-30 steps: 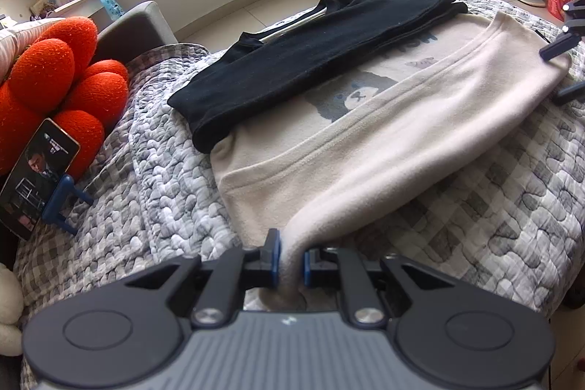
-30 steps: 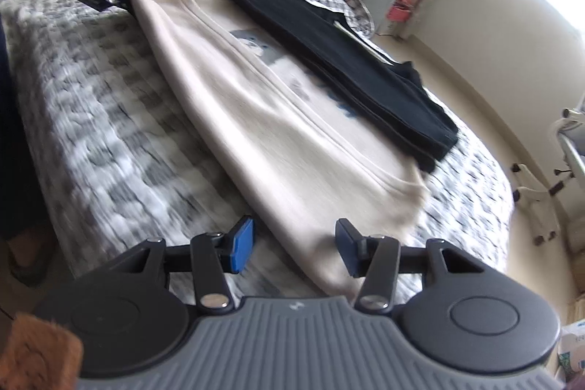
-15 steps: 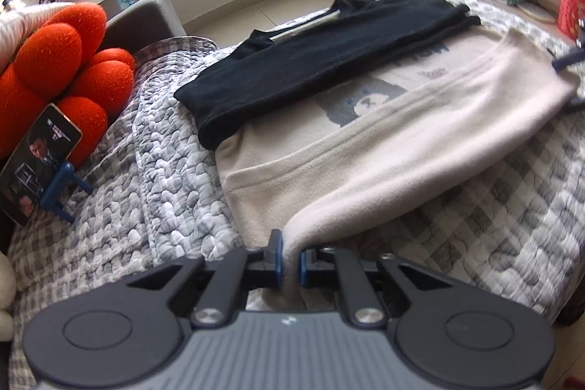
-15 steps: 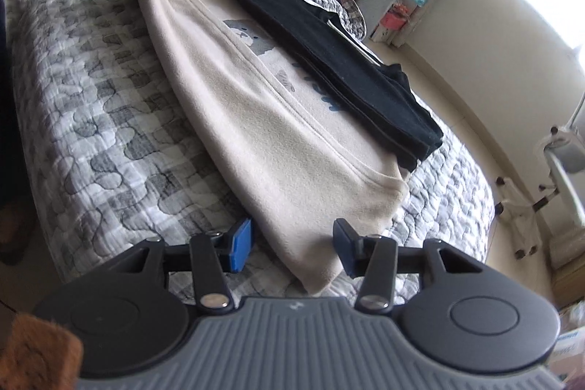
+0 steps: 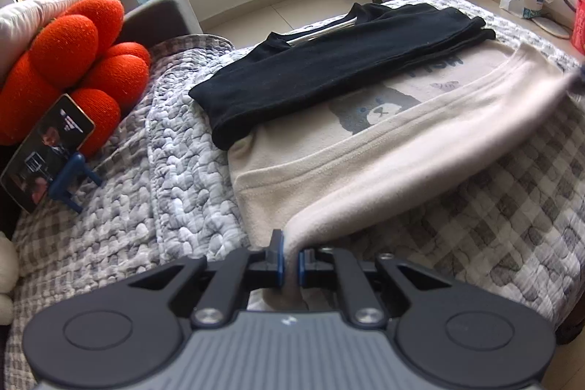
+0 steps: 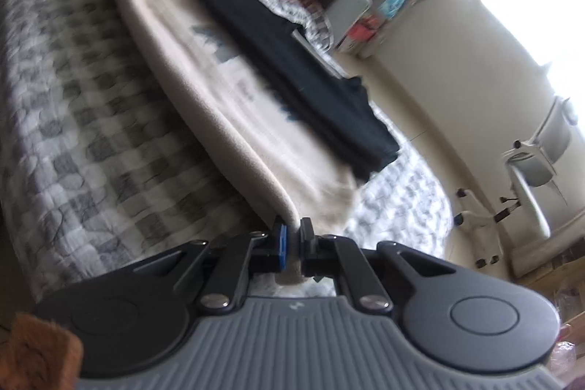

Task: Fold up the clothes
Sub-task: 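Lift the sweatshirt hem with both tools and fold it over the black shirt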

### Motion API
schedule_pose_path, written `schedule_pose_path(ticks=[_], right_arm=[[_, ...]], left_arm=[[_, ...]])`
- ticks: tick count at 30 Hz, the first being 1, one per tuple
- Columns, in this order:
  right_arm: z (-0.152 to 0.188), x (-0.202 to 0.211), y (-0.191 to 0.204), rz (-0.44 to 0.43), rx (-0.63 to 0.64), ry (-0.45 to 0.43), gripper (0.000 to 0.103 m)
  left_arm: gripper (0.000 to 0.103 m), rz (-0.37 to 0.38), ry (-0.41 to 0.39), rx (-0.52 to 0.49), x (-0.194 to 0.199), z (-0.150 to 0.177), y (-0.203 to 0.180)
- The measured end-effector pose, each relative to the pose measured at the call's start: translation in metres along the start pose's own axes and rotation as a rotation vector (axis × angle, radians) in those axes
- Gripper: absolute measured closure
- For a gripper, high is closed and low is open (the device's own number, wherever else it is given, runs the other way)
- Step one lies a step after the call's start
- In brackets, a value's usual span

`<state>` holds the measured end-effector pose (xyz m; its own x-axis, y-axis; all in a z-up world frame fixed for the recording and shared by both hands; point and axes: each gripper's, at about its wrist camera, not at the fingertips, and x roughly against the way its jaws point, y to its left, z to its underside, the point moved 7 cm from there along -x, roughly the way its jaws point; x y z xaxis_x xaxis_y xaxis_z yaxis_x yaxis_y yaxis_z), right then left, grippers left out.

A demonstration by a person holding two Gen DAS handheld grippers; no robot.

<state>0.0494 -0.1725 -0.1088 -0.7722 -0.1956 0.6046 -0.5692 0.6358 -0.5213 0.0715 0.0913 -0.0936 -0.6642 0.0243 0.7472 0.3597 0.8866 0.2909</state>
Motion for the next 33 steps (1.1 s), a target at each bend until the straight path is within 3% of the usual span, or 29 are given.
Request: schedule_pose_path(ticks=[5, 12, 24, 33], right_arm=[[-0.003, 0.008, 0.000, 0.025, 0.049, -0.020, 0.099], [-0.001, 0.030, 0.002, 0.046, 0.095, -0.033, 0.099], [0.002, 0.074, 0.002, 0.044, 0.006, -0.082, 0.099], [-0.015, 0.064, -0.013, 0.090, -0.046, -0.109, 0.099]], left_arm=[[0.096, -0.010, 0.019, -0.011, 0.004, 0.005, -0.002], [0.096, -0.008, -0.017, -0.027, 0.027, 0.007, -0.008], [0.096, -0.021, -0.038, -0.154, 0.088, 0.014, -0.028], [0.096, 0.000, -0.055, -0.046, 0.074, -0.006, -0.012]])
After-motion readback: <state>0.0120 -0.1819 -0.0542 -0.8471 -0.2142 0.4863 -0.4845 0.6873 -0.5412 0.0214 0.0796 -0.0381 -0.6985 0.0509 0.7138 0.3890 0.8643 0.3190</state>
